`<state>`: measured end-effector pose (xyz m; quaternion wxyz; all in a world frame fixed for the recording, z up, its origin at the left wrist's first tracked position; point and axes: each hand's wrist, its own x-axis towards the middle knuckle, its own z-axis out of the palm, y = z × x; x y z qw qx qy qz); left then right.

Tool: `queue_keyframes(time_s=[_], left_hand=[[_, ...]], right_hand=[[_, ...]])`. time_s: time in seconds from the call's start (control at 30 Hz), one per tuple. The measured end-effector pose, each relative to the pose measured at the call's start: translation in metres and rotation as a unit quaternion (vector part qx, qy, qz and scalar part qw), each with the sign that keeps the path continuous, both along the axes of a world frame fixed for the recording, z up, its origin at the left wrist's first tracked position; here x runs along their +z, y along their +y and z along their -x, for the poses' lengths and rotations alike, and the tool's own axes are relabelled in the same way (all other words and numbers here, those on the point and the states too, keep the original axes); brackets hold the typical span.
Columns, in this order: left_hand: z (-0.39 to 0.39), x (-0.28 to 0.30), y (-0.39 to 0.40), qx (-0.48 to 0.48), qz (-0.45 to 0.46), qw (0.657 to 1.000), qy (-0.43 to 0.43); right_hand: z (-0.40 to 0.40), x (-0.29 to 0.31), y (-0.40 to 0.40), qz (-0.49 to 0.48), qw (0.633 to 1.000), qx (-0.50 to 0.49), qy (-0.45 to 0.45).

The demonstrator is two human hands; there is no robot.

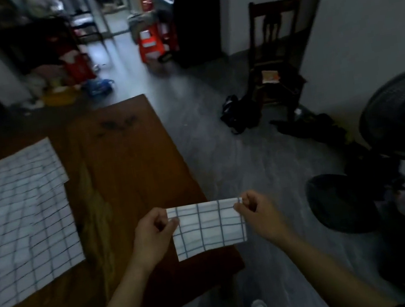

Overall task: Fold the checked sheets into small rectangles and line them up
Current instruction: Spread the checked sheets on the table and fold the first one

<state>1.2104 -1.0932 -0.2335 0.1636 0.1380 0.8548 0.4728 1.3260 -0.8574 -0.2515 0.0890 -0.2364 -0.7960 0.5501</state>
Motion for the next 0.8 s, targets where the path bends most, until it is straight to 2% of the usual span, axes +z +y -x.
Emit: queue_keyframes(time_s=[0.3,0.53,0.73,0.8], left_hand=[[-0.003,-0.024,-0.010,0.128,0.047,0.987,-0.083],[0.002,-0.054,-0.028,0.163,0.105,0.978,-0.075],[0.019,-0.065,-0.029,0.177,0.110,0.975,-0.073],[0.025,-0.069,-0.031,0.193,0.139,0.969,-0.061]], right_hand=[[0.044,-0.044,0.011,0.010,0.989,0.130,-0.074],[0.067,-0.069,0.000,-0.057,0.971,0.197,-0.126],[0.085,-0.074,-0.002,-0.068,0.965,0.212,-0.141],[0.088,-0.072,0.001,-0.082,0.965,0.210,-0.136]])
